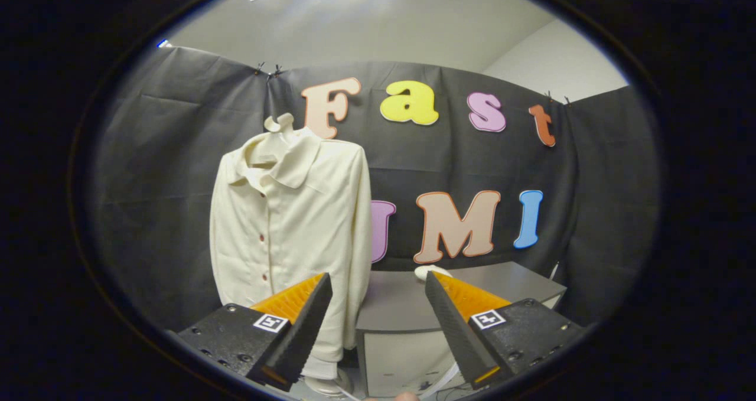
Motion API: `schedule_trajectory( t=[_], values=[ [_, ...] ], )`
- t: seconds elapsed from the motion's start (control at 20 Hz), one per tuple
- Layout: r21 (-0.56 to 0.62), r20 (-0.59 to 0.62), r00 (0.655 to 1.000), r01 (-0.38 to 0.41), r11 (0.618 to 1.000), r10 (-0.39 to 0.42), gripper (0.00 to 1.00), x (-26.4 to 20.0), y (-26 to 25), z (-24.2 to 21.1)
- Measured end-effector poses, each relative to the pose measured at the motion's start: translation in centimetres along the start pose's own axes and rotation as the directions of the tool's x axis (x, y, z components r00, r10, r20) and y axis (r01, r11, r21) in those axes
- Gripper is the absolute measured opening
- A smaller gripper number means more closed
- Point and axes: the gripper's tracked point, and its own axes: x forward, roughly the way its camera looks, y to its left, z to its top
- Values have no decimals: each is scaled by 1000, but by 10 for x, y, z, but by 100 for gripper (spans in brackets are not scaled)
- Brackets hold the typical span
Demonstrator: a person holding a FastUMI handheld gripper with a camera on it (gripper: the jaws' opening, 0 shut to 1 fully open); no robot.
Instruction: Iron the clothes twice with a garment steamer, once on the left side and once on the right side.
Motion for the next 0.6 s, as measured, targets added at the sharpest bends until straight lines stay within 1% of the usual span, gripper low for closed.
schedule_trajectory(
  t=[0.15,0.3,0.6],
  values=[
    [13,-52,999,0,1000,1,97,41,-38,-24],
    [-9,-91,996,0,1000,-1,97,81,-74,-43],
    [-27,-170,985,-25,999,20,97,154,-122,-78]
  ],
)
